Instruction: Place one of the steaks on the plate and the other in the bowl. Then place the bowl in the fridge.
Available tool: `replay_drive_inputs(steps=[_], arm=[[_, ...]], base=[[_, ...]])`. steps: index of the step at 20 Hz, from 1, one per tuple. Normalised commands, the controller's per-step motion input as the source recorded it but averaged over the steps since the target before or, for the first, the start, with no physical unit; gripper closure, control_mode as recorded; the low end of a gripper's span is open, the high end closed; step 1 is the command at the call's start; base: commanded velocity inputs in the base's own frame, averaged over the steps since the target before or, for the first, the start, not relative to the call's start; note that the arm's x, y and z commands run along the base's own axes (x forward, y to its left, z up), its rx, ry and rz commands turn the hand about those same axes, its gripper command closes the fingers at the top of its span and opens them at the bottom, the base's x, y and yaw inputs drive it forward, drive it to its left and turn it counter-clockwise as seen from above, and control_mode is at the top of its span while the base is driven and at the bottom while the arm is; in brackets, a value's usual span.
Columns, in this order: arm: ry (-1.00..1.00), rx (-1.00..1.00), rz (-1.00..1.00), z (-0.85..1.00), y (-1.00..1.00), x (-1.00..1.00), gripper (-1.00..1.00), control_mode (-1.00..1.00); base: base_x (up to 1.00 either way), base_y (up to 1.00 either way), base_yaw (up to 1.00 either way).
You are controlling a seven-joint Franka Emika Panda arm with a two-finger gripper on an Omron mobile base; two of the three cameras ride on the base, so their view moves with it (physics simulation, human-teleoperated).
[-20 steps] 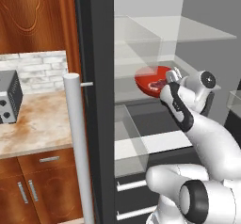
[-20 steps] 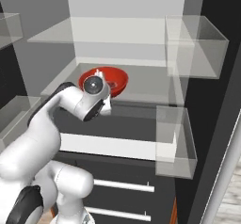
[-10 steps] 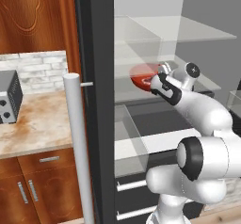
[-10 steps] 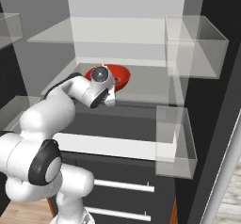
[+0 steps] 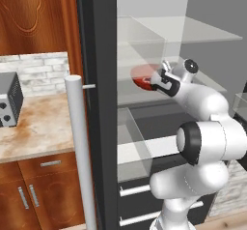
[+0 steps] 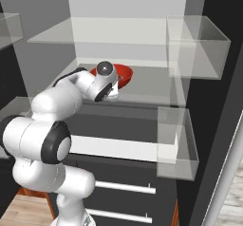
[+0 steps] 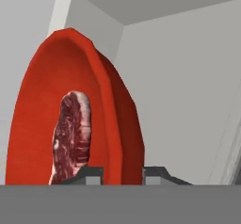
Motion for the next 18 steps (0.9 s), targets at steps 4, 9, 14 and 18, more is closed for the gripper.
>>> replay_drive_inputs(steps=[4,9,14,18], arm=[[-0.04,0.00,0.00,-0.03,0.00,0.21,-1.00,-1.00],[0.00,0.02,-0.03,0.11,0.00,0.08,-1.00,-1.00],[0.08,0.08,-0.09,0.58,-0.04,-0.17,-1.00,-1.00],[0.00,0.02,0.00,0.00,-0.08,-0.61,-1.00,-1.00]], base=[[0.00,0.00,0.00],[0.00,0.00,0.00],[0.00,0.00,0.00],[0.00,0.00,0.00]])
